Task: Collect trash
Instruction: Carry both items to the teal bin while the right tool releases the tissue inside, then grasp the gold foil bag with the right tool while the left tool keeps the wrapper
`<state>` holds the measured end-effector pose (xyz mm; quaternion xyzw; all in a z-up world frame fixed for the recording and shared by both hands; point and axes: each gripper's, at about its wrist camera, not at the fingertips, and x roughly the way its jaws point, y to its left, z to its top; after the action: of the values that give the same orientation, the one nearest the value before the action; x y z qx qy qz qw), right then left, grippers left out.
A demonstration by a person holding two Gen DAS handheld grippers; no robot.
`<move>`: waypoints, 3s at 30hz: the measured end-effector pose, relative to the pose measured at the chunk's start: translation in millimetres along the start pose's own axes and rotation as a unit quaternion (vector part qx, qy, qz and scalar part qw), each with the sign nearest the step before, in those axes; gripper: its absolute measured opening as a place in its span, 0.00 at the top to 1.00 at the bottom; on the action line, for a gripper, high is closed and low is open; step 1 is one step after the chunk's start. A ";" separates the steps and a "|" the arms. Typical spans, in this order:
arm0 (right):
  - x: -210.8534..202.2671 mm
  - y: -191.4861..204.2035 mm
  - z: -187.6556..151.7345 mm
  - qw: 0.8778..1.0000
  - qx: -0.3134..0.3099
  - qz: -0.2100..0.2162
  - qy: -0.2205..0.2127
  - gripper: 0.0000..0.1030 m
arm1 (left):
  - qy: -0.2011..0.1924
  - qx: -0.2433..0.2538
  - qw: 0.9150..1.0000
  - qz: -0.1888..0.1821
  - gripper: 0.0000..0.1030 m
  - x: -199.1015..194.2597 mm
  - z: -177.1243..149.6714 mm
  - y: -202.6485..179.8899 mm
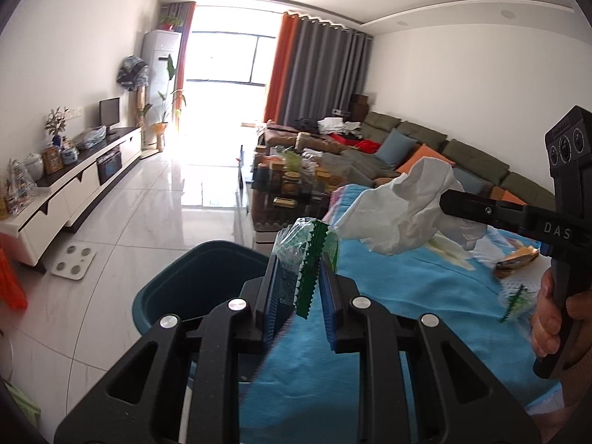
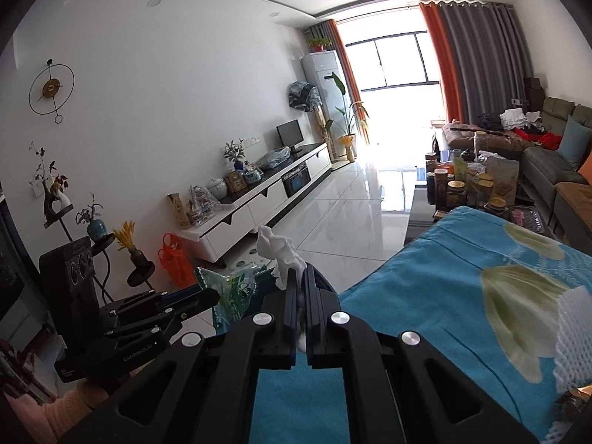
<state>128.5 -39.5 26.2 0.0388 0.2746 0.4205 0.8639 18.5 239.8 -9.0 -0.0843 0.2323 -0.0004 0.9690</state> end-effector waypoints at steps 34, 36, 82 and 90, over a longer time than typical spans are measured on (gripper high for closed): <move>102.0 1.3 0.9 0.993 0.053 -0.002 0.109 0.72 | 0.053 -0.050 0.994 0.078 0.39 71.5 -14.2 53.1; 81.0 2.8 4.6 0.995 0.046 0.000 0.091 0.67 | 0.037 -0.047 0.996 0.059 0.36 57.4 -10.6 42.2; -235.2 -158.0 -186.1 0.956 0.242 -0.165 0.032 0.51 | 0.185 0.182 0.926 -0.274 0.48 91.5 -68.0 -252.8; -226.3 -145.8 -196.9 0.958 0.248 -0.135 0.052 0.53 | 0.190 0.167 0.927 -0.275 0.73 92.5 -70.6 -244.0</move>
<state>19.4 -334.8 -84.0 0.1921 0.4176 0.2203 0.8603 78.6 -16.0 -72.7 0.0201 0.3762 -0.3222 0.8685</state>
